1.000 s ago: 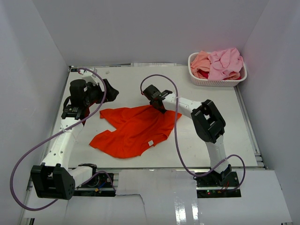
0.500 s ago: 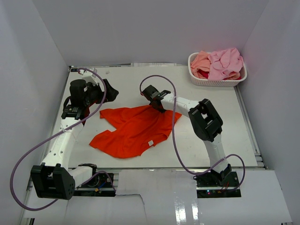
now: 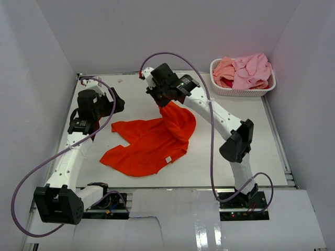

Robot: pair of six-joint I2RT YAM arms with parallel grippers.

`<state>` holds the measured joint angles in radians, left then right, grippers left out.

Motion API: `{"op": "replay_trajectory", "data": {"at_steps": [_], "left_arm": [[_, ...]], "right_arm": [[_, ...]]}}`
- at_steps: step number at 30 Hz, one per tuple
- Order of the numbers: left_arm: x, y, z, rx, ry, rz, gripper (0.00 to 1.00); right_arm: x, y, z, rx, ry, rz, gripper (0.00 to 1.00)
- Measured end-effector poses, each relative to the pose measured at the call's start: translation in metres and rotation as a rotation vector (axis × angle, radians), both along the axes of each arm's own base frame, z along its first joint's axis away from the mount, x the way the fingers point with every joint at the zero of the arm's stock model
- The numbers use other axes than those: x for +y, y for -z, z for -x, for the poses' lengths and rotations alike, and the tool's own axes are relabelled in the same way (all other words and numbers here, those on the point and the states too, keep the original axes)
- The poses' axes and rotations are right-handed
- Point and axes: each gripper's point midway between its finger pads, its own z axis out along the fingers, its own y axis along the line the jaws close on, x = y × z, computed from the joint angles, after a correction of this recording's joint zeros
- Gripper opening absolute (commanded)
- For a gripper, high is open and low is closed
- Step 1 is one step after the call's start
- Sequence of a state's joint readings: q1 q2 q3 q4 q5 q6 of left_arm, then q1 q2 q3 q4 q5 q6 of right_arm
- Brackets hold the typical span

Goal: Fold and stack the t-shirts
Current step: Flatten out the tshirt

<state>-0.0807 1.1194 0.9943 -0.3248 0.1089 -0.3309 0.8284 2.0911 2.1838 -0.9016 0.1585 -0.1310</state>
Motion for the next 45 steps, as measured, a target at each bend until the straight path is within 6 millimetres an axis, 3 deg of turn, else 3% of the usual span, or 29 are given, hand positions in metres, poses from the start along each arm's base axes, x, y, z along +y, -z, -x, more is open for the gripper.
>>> {"op": "replay_trajectory", "data": {"at_steps": [2, 4, 7, 10, 13, 16, 20, 23, 29, 31, 34, 37, 39, 42, 45], "left_arm": [[0.005, 0.001, 0.0, 0.006, -0.032, -0.004, 0.98], [0.008, 0.002, 0.0, 0.011, -0.049, -0.008, 0.98], [0.008, 0.003, 0.0, 0.013, -0.048, -0.005, 0.98], [0.003, 0.003, -0.002, 0.019, -0.016, 0.005, 0.98], [-0.008, 0.003, -0.009, 0.031, 0.038, 0.026, 0.98], [-0.021, -0.004, -0.018, 0.034, 0.109, 0.053, 0.98], [-0.044, -0.023, -0.034, 0.016, 0.23, 0.104, 0.98], [-0.061, -0.028, -0.039, 0.022, 0.329, 0.151, 0.98], [-0.087, -0.01, -0.039, 0.104, 0.482, 0.238, 0.98], [-0.086, -0.002, -0.04, 0.131, 0.469, 0.245, 0.98], [-0.078, -0.009, -0.042, 0.109, 0.414, 0.224, 0.98], [-0.064, -0.034, -0.04, 0.033, 0.343, 0.187, 0.98], [-0.054, -0.055, -0.035, -0.024, 0.311, 0.172, 0.98], [-0.039, -0.075, -0.031, -0.085, 0.267, 0.16, 0.98], [-0.026, -0.075, -0.036, -0.088, 0.226, 0.167, 0.98]], "right_arm": [[0.02, -0.048, 0.03, 0.008, -0.089, -0.131, 0.08], [0.028, -0.1, 0.075, 0.025, -0.198, -0.269, 0.08], [0.017, -0.169, 0.149, 0.031, -0.361, -0.451, 0.08], [-0.018, -0.224, 0.22, 0.031, -0.505, -0.614, 0.08], [-0.063, -0.273, 0.269, -0.016, -0.586, -0.763, 0.08], [-0.103, -0.314, 0.3, -0.094, -0.614, -0.883, 0.08], [-0.149, -0.342, 0.316, -0.172, -0.53, -0.972, 0.08], [-0.164, -0.336, 0.31, -0.149, -0.414, -0.978, 0.08], [-0.159, -0.287, 0.271, -0.049, -0.147, -0.827, 0.08], [-0.153, -0.288, 0.251, -0.057, -0.071, -0.782, 0.08], [-0.136, -0.299, 0.217, -0.102, 0.012, -0.756, 0.08], [-0.133, -0.283, 0.162, -0.097, 0.115, -0.706, 0.08], [-0.14, -0.248, 0.117, -0.038, 0.199, -0.65, 0.08], [-0.18, -0.207, 0.053, 0.044, 0.368, -0.611, 0.08], [-0.236, -0.186, -0.001, 0.089, 0.522, -0.64, 0.08]]}}
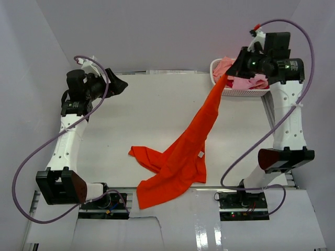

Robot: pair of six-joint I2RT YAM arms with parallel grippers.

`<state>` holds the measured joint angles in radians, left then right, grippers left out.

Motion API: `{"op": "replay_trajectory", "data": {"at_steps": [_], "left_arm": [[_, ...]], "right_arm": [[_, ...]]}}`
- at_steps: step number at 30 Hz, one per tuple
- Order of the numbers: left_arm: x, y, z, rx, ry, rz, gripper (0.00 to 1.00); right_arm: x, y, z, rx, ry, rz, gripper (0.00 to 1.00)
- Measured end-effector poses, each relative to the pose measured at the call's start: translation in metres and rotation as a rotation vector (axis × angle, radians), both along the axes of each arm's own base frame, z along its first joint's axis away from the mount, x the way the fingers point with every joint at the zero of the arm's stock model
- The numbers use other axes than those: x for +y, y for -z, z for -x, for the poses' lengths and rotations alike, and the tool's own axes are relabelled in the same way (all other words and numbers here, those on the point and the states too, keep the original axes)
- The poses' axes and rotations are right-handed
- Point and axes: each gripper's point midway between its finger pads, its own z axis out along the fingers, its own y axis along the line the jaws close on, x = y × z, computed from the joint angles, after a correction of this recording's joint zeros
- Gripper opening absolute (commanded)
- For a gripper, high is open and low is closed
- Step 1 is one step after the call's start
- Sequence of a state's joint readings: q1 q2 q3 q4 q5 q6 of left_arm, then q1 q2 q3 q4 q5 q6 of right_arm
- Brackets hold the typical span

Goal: Fold and stack the t-shirts
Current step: Flatten out the tshirt

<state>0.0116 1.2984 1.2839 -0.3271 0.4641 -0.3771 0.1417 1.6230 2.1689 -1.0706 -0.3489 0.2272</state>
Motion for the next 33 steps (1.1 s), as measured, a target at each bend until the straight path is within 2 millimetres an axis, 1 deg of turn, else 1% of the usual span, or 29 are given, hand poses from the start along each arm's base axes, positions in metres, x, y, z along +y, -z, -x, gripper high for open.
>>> {"op": "replay_trajectory", "data": {"at_steps": [2, 3, 5, 6, 8, 14, 16, 17, 18, 19, 20, 21, 22, 24, 26, 27, 28, 29, 30, 31, 32, 33], "left_arm": [[0.009, 0.006, -0.005, 0.022, -0.025, 0.01, 0.98], [0.013, 0.009, -0.007, 0.033, -0.037, 0.015, 0.98], [0.019, 0.015, -0.011, 0.054, -0.055, 0.024, 0.98], [0.021, 0.018, -0.013, 0.062, -0.062, 0.028, 0.98], [0.023, 0.021, -0.014, 0.072, -0.069, 0.032, 0.98], [0.026, 0.023, -0.012, 0.078, -0.091, 0.037, 0.98], [0.026, 0.025, -0.012, 0.083, -0.095, 0.04, 0.98], [0.027, 0.026, -0.012, 0.086, -0.1, 0.042, 0.98], [0.029, 0.028, -0.012, 0.095, -0.108, 0.045, 0.98], [0.031, 0.03, -0.012, 0.099, -0.121, 0.044, 0.98], [0.034, 0.032, -0.013, 0.109, -0.142, 0.046, 0.98], [0.037, 0.034, -0.013, 0.118, -0.162, 0.048, 0.98], [0.042, 0.035, -0.014, 0.124, -0.188, 0.049, 0.98], [0.053, 0.04, -0.015, 0.137, -0.243, 0.053, 0.98], [0.066, 0.048, -0.012, 0.164, -0.307, 0.059, 0.98], [0.073, 0.052, -0.01, 0.179, -0.344, 0.062, 0.98], [0.081, 0.055, -0.008, 0.192, -0.383, 0.067, 0.98], [0.09, 0.057, -0.005, 0.204, -0.419, 0.077, 0.98], [0.101, 0.059, -0.001, 0.213, -0.46, 0.088, 0.98], [0.114, 0.06, 0.003, 0.22, -0.504, 0.103, 0.98], [0.128, 0.061, 0.008, 0.225, -0.549, 0.119, 0.98], [0.14, 0.061, 0.013, 0.225, -0.588, 0.132, 0.98]], "right_arm": [[-0.039, 0.002, -0.025, 0.015, 0.087, -0.03, 0.08], [-0.059, -0.001, -0.037, 0.008, 0.137, -0.043, 0.08], [-0.085, -0.014, -0.05, -0.034, 0.212, -0.047, 0.08], [-0.091, -0.02, -0.053, -0.056, 0.235, -0.046, 0.08], [-0.098, -0.032, -0.051, -0.099, 0.286, -0.032, 0.08], [-0.12, -0.066, -0.028, -0.211, 0.416, 0.013, 0.08], [-0.118, -0.073, -0.028, -0.234, 0.411, -0.001, 0.08], [-0.112, -0.073, -0.03, -0.237, 0.394, -0.008, 0.08], [-0.1, -0.068, -0.034, -0.229, 0.362, -0.014, 0.08], [-0.081, -0.06, -0.038, -0.212, 0.314, -0.019, 0.08], [-0.056, -0.047, -0.043, -0.181, 0.251, -0.023, 0.08], [-0.023, -0.032, -0.049, -0.144, 0.171, -0.025, 0.08], [0.003, -0.019, -0.053, -0.114, 0.106, -0.025, 0.08], [0.07, 0.025, -0.064, -0.019, -0.034, -0.004, 0.08], [0.13, 0.07, -0.07, 0.066, -0.15, 0.014, 0.08], [0.144, 0.092, -0.078, 0.106, -0.172, 0.02, 0.08], [0.177, 0.112, -0.067, 0.147, -0.245, 0.02, 0.08], [0.201, 0.13, -0.06, 0.191, -0.305, 0.005, 0.08], [0.223, 0.145, -0.052, 0.23, -0.361, -0.019, 0.08], [0.244, 0.154, -0.039, 0.267, -0.427, -0.051, 0.08], [0.264, 0.155, -0.024, 0.29, -0.499, -0.094, 0.08], [0.28, 0.149, -0.01, 0.307, -0.557, -0.141, 0.08]]}}
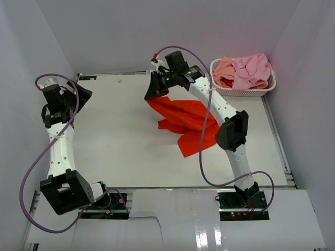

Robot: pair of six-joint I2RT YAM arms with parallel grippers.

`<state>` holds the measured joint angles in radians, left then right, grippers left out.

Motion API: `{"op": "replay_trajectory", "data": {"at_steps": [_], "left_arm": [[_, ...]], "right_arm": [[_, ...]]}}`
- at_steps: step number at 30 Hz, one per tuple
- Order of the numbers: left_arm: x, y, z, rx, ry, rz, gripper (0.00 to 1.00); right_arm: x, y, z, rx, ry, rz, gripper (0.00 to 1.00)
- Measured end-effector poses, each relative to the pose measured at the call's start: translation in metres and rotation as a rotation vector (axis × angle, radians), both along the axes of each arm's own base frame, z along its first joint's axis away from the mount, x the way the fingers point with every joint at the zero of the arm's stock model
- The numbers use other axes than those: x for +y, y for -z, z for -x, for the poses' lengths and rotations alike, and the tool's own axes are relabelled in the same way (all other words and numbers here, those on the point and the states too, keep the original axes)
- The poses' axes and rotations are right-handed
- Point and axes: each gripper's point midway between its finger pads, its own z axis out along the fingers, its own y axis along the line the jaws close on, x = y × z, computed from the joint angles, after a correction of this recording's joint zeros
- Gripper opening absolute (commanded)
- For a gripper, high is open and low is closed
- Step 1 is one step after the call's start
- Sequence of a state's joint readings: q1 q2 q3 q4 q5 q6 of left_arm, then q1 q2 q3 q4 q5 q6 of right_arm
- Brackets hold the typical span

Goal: Fold and stack the t-shirts
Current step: Flatten out the tshirt

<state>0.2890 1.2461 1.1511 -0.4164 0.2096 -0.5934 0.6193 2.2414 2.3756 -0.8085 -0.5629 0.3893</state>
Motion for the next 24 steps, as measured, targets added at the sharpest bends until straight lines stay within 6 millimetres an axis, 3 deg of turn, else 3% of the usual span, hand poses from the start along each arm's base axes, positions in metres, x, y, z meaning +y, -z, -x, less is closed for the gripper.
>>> {"op": "replay_trajectory", "data": {"at_steps": [1, 3, 5, 6, 7, 8, 10, 11, 13, 14, 15, 18, 21, 23, 24], "left_arm": [[0.012, -0.001, 0.004, -0.001, -0.039, 0.005, 0.98], [0.028, -0.004, 0.008, -0.009, -0.089, 0.012, 0.98], [0.029, -0.005, 0.008, -0.013, -0.09, 0.029, 0.98], [0.026, -0.003, 0.007, -0.012, -0.082, 0.038, 0.98], [0.024, -0.002, 0.007, -0.012, -0.074, 0.05, 0.98], [0.022, 0.002, 0.007, -0.007, -0.066, 0.062, 0.98], [0.018, 0.01, 0.008, 0.009, -0.056, 0.079, 0.98], [0.018, 0.013, 0.009, 0.014, -0.057, 0.083, 0.98], [0.017, 0.017, 0.01, 0.021, -0.056, 0.089, 0.98], [0.016, 0.017, 0.01, 0.021, -0.054, 0.09, 0.98], [0.016, 0.016, 0.009, 0.018, -0.051, 0.09, 0.98], [0.015, 0.013, 0.007, 0.002, -0.034, 0.083, 0.98], [0.013, 0.011, 0.007, -0.004, -0.015, 0.074, 0.98], [0.012, 0.009, 0.008, -0.011, -0.006, 0.066, 0.98], [0.011, 0.006, 0.009, -0.019, 0.0, 0.061, 0.98]], "right_arm": [[0.014, -0.014, 0.014, 0.016, -0.056, -0.066, 0.08], [0.035, -0.064, 0.045, 0.016, -0.167, -0.225, 0.08], [0.037, -0.135, 0.076, -0.033, -0.265, -0.404, 0.08], [0.028, -0.175, 0.091, -0.061, -0.303, -0.495, 0.08], [0.012, -0.219, 0.104, -0.114, -0.331, -0.592, 0.08], [-0.017, -0.266, 0.116, -0.188, -0.348, -0.687, 0.08], [-0.088, -0.334, 0.127, -0.367, -0.315, -0.796, 0.08], [-0.129, -0.361, 0.127, -0.474, -0.255, -0.819, 0.08], [-0.201, -0.383, 0.118, -0.636, -0.084, -0.802, 0.08], [-0.22, -0.384, 0.118, -0.67, -0.03, -0.787, 0.08], [-0.225, -0.379, 0.121, -0.682, -0.023, -0.777, 0.08], [-0.209, -0.336, 0.121, -0.572, -0.095, -0.745, 0.08], [-0.198, -0.247, 0.073, -0.332, -0.039, -0.682, 0.08], [-0.192, -0.161, 0.034, -0.118, 0.053, -0.605, 0.08], [-0.191, -0.124, 0.024, -0.027, 0.091, -0.563, 0.08]]}}
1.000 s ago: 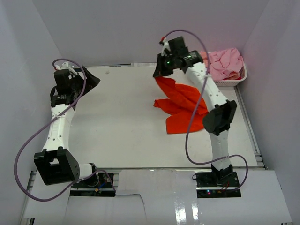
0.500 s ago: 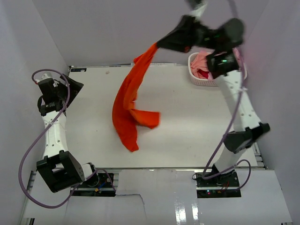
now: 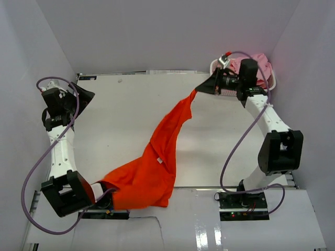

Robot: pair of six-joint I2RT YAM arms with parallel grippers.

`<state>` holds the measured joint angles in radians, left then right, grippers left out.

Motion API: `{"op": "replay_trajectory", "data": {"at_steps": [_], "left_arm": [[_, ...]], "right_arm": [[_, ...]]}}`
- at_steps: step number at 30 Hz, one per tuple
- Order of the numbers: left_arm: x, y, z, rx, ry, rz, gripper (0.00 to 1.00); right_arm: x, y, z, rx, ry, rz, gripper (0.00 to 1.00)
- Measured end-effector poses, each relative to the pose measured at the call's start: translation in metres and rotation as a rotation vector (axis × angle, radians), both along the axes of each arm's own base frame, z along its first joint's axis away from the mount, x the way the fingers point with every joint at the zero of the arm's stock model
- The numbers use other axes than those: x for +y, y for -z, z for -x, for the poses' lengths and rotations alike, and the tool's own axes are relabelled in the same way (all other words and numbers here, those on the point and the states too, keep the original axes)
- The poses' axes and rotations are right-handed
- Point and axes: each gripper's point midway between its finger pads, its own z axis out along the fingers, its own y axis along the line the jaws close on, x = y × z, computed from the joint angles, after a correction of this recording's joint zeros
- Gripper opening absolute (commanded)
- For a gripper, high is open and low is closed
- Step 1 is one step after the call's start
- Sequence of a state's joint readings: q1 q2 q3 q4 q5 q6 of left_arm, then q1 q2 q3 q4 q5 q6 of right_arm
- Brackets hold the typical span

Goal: Fold and stack the t-shirts
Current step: Flatten out the tshirt

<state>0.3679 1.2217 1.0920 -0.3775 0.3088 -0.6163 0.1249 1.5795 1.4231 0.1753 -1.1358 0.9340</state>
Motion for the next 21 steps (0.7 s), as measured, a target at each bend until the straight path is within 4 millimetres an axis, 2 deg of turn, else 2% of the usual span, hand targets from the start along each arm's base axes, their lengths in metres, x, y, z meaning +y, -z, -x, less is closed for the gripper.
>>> {"op": "replay_trajectory", "data": {"at_steps": [1, 3, 5, 7, 10, 12, 14, 17, 21], "left_arm": [[-0.001, -0.003, 0.001, -0.012, 0.009, -0.005, 0.98], [-0.008, -0.01, 0.002, -0.042, 0.045, -0.007, 0.98], [-0.015, -0.014, 0.003, -0.071, 0.087, -0.003, 0.98], [-0.028, -0.013, 0.005, -0.094, 0.151, 0.011, 0.98], [-0.056, -0.003, 0.014, -0.092, 0.249, 0.024, 0.98], [-0.081, -0.001, 0.022, -0.099, 0.338, 0.025, 0.97], [-0.112, -0.006, 0.033, -0.123, 0.445, 0.018, 0.97], [-0.163, -0.018, 0.051, -0.173, 0.62, -0.005, 0.97], [-0.226, -0.016, 0.081, -0.188, 0.85, -0.036, 0.96]], "right_arm": [[0.003, 0.045, -0.008, 0.105, 0.024, 0.057, 0.08], [0.01, 0.11, -0.002, 0.245, 0.038, 0.172, 0.08], [0.015, 0.151, 0.017, 0.303, 0.033, 0.278, 0.08], [0.018, 0.173, 0.034, 0.308, 0.025, 0.363, 0.08], [0.011, 0.182, 0.034, 0.26, 0.054, 0.449, 0.08], [0.003, 0.181, 0.021, 0.224, 0.096, 0.5, 0.08], [-0.001, 0.175, 0.0, 0.176, 0.142, 0.542, 0.08], [-0.003, 0.167, -0.045, 0.108, 0.214, 0.593, 0.08], [-0.004, 0.171, -0.089, 0.07, 0.276, 0.644, 0.08]]}}
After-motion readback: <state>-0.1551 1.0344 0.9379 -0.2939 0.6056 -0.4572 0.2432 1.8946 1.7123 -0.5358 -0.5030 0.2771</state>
